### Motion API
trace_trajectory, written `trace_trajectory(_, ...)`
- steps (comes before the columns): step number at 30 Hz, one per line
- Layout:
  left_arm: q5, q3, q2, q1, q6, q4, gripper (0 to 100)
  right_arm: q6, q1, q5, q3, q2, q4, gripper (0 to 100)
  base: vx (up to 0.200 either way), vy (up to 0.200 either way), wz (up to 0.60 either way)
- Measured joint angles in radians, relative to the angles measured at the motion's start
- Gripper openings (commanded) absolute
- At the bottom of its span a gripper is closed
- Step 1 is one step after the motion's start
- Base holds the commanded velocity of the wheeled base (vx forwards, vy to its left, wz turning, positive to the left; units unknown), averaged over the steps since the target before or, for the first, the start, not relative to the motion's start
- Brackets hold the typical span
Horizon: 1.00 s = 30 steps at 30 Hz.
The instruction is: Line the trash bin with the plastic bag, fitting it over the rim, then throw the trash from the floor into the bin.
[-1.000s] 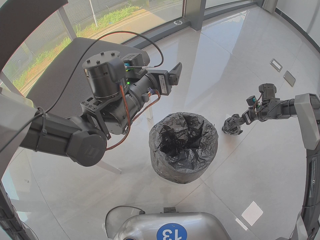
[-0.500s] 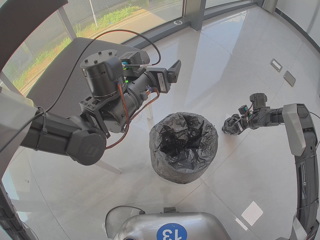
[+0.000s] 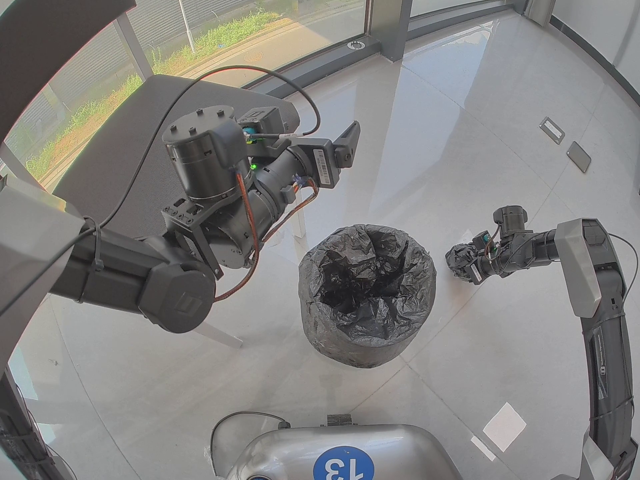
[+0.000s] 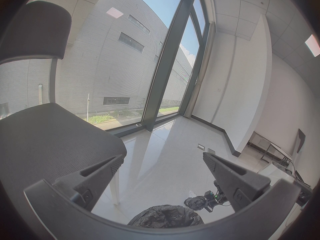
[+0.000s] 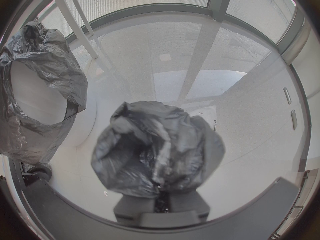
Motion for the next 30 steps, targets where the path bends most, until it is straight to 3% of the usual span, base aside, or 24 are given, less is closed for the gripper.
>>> trace_trajectory(17, 0.000, 0.057, 0.006, -0.007, 0.000, -0.020, 100, -0.034, -0.028, 0.000, 0.025, -0.173, 0.003, 0, 0.000, 0.000, 0.00)
trace_trajectory(30, 0.001, 0.149, 0.005, -0.050, 0.009, -0.019, 100, -0.049, -0.015, 0.016, 0.371, -0.620, -0.020, 0, 0.000, 0.000, 0.00)
